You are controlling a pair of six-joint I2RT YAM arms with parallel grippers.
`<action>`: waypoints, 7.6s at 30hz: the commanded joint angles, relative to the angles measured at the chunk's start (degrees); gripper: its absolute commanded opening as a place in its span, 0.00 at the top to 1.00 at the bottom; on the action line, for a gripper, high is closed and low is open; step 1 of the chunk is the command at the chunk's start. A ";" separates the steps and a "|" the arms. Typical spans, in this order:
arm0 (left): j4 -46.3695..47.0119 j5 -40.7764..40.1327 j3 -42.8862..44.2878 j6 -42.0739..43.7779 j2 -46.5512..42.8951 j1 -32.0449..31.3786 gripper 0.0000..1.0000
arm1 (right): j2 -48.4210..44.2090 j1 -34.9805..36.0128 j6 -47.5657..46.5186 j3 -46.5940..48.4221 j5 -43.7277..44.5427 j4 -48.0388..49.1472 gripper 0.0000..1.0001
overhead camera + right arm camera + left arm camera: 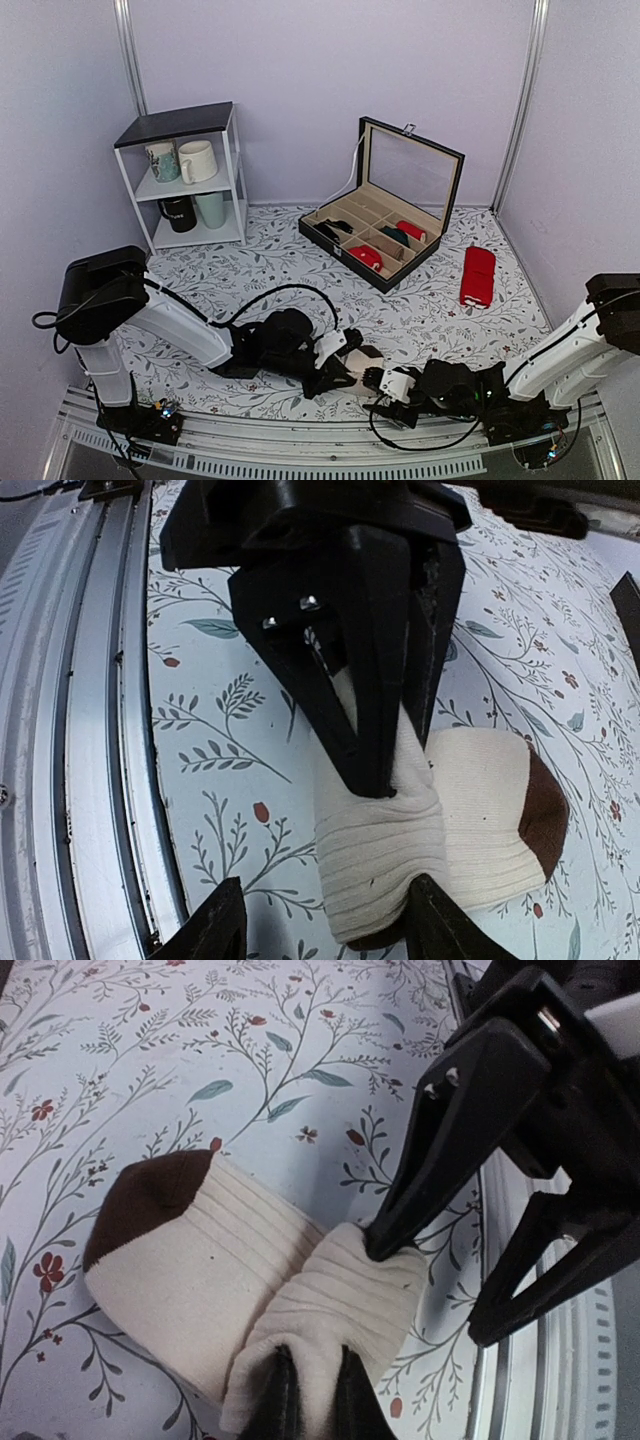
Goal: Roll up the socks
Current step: Roll a pair of socks at the center of the board.
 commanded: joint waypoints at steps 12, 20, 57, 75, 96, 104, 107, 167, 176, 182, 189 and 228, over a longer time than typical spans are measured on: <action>-11.75 3.29 -3.54 -0.44 4.62 0.26 1.00 | 10.98 2.04 -0.33 4.73 6.33 -0.82 0.55; -9.95 3.49 -4.39 -0.17 3.48 0.31 1.00 | 14.26 2.03 10.31 6.21 6.13 -7.55 0.87; 27.97 -16.05 -21.54 21.66 -10.92 -8.96 0.59 | 15.64 -1.50 37.18 0.14 -13.88 -8.61 0.89; 16.13 -14.89 -12.80 21.76 -0.95 -9.05 0.55 | 15.11 -2.07 36.56 0.14 -15.09 -9.20 0.89; -11.98 -7.71 -3.65 7.90 3.92 -8.69 1.00 | 9.88 -5.18 33.33 4.09 -14.76 -17.01 0.67; -13.49 2.59 -4.33 0.26 5.36 -4.76 1.00 | -0.44 -5.14 26.41 3.49 -5.70 -21.51 0.48; -12.76 5.85 -5.34 -1.15 7.75 -3.29 1.00 | -7.72 -3.91 22.06 1.31 -0.99 -19.70 0.47; 5.35 -4.62 -15.10 14.04 -19.25 -4.02 0.36 | 17.06 -10.46 41.54 -6.12 -22.76 11.72 0.89; 30.07 -20.78 -27.22 19.88 -25.00 -7.78 0.01 | 19.52 -11.47 49.74 -8.21 -29.69 12.98 0.90; 37.23 -10.04 -27.52 16.23 -20.39 -2.27 0.00 | 19.77 -11.60 49.60 -7.12 -30.50 10.97 0.89; 29.29 -2.04 -21.15 20.98 -13.00 -4.47 0.12 | 19.69 -12.50 49.90 -6.89 -33.10 10.42 0.89; 6.20 2.16 -4.80 19.06 2.23 -4.39 0.80 | 21.63 -15.29 44.67 -4.55 -35.95 5.69 0.89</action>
